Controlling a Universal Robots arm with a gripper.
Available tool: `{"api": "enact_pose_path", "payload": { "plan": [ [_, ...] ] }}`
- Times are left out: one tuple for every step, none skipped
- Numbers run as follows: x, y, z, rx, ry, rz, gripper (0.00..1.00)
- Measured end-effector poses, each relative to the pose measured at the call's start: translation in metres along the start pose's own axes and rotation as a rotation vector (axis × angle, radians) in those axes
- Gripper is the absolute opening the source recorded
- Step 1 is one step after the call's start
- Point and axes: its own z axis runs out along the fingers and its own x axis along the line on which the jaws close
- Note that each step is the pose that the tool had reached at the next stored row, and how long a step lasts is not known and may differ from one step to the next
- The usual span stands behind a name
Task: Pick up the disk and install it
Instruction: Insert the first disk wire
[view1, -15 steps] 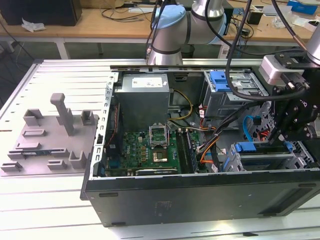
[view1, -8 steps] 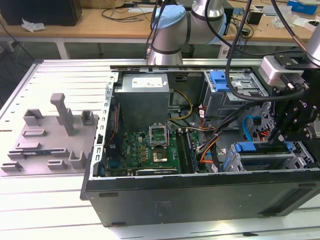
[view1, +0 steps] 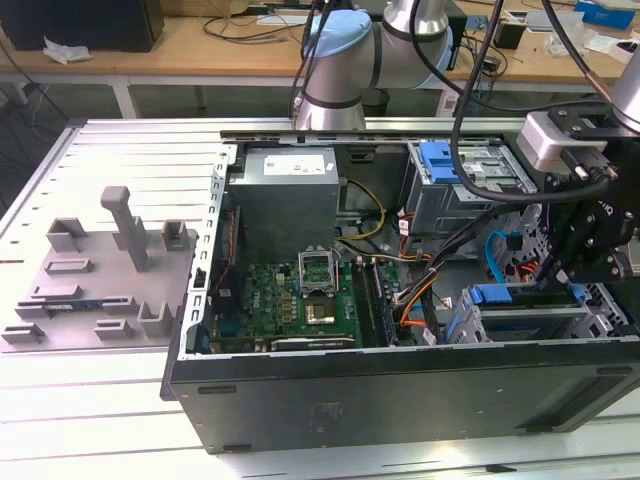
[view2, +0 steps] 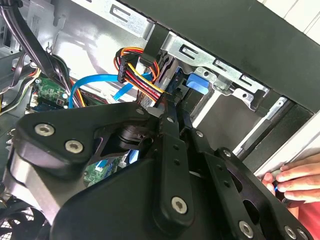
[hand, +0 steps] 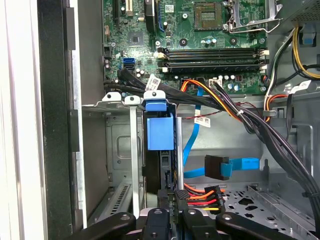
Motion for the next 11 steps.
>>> {"api": "enact_pose_path", "payload": {
  "plan": [
    [0.0000,0.0000,0.0002,-0.0002,-0.0005,0.000,0.18],
    [0.0000,0.0000,0.0004,-0.0002,-0.0007,0.000,0.24],
    [0.0000,0.0000,0.0001,-0.0001,-0.0006,0.000,0.24],
    [0.0000,0.0000,-0.0015,0.0000,-0.0001,0.000,0.30],
    [0.0001,0.0000,-0.0037,-0.0001,-0.0002,0.000,0.30],
    [0.0000,0.0000,-0.0083,-0.0001,-0.0001,0.000,0.30],
    [0.0000,0.0000,-0.0129,0.0000,-0.0001,0.000,0.30],
    [0.0001,-0.0001,-0.0162,0.0000,-0.0001,0.000,0.30],
    [0.0001,-0.0001,-0.0190,-0.0001,-0.0001,0.000,0.30],
    [0.0002,-0.0001,-0.0246,0.0000,-0.0001,0.000,0.30],
    [0.0003,-0.0001,-0.0283,0.0000,0.0000,0.000,0.30]
  ]
}}
